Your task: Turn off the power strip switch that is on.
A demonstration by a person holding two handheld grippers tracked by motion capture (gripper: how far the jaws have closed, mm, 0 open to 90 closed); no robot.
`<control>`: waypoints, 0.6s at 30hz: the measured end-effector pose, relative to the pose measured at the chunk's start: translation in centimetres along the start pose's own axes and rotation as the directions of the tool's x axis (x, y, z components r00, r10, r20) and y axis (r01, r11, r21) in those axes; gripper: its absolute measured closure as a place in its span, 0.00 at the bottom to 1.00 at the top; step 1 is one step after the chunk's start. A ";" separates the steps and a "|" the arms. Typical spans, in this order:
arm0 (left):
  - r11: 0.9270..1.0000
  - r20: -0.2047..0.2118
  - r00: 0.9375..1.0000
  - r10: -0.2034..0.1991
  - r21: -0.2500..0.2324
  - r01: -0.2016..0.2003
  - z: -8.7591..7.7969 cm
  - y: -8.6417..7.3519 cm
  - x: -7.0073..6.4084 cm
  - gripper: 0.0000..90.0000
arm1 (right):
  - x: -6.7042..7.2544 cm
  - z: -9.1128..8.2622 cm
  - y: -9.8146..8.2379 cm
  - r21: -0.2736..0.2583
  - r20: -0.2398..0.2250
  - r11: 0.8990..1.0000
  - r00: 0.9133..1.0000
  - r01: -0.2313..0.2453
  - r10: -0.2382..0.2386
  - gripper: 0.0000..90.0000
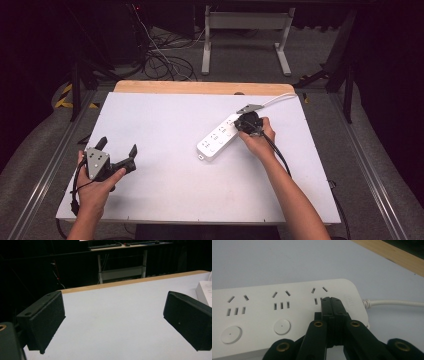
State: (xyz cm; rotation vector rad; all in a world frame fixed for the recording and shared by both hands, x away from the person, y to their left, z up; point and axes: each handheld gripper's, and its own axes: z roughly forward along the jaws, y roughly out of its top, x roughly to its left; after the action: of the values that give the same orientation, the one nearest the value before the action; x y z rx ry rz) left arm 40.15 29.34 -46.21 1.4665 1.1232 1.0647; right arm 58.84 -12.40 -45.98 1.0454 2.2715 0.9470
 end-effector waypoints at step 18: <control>1.000 -0.006 1.000 -0.007 0.005 0.008 -0.1 -0.1 0.2 0.05 | 0.0 0.0 0.0 0.001 -0.042 0.997 0.996 -0.075 0.075 1.00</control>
State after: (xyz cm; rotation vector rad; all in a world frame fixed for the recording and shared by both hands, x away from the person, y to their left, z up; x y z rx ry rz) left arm 40.07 29.61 -46.30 1.4629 1.1357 1.0625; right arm 58.82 -12.35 -45.99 1.1270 2.2796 1.0091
